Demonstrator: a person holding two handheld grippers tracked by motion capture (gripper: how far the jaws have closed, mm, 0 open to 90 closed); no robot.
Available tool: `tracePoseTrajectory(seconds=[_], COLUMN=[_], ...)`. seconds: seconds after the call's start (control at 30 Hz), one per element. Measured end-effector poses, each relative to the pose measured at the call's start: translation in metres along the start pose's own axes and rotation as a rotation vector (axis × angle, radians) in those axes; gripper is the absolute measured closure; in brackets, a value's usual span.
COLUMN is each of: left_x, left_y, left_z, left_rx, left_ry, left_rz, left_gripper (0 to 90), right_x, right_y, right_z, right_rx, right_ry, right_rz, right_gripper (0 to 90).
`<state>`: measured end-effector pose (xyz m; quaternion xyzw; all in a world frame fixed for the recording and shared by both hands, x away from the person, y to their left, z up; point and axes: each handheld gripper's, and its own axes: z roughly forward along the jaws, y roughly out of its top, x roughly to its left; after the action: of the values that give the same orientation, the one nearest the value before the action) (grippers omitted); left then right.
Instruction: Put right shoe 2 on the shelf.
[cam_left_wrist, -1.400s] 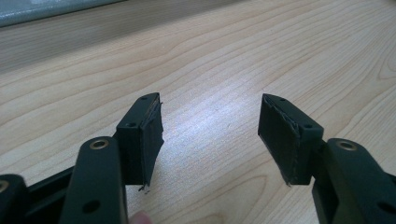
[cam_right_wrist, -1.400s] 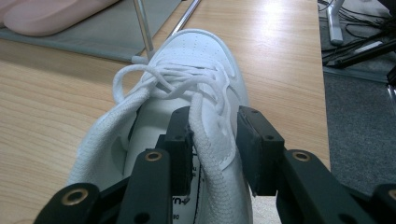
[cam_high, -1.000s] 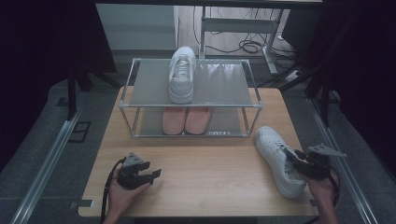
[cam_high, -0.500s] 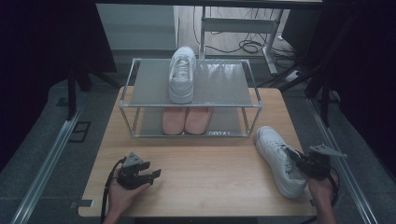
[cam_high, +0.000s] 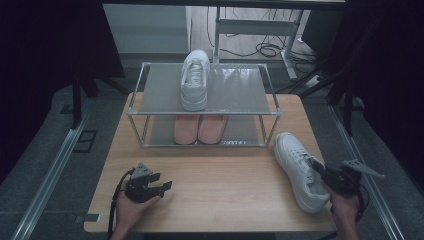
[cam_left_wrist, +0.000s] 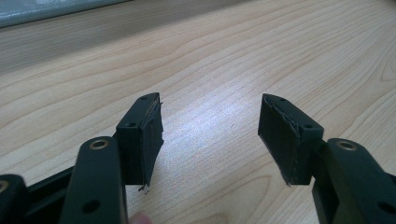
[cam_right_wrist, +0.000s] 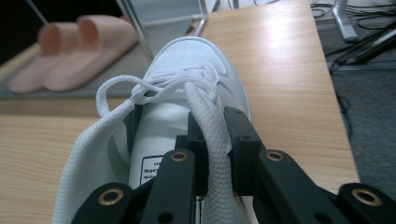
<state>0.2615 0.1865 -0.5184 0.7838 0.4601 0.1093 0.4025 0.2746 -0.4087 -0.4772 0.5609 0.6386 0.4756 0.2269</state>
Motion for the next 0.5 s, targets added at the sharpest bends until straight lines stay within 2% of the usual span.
tracePoseTrajectory(seconds=[0.03,0.17,0.5], left_x=[0.0,0.0,0.0], left_y=[0.0,0.0,0.0], left_z=[0.0,-0.001,0.0], left_rx=[-0.001,-0.004,-0.003], left_ry=[0.002,0.0,0.002], left_rz=[-0.003,-0.001,-0.005], left_gripper=[40.3,40.3,40.3], right_x=[0.003,0.009,0.017], right_y=[0.0,-0.002,-0.009], right_z=[-0.004,-0.01,-0.021], right_rx=[-0.007,-0.02,-0.057], right_ry=[0.017,0.035,0.071], right_rz=[0.007,0.004,0.031], right_gripper=[82.1,82.0,82.0])
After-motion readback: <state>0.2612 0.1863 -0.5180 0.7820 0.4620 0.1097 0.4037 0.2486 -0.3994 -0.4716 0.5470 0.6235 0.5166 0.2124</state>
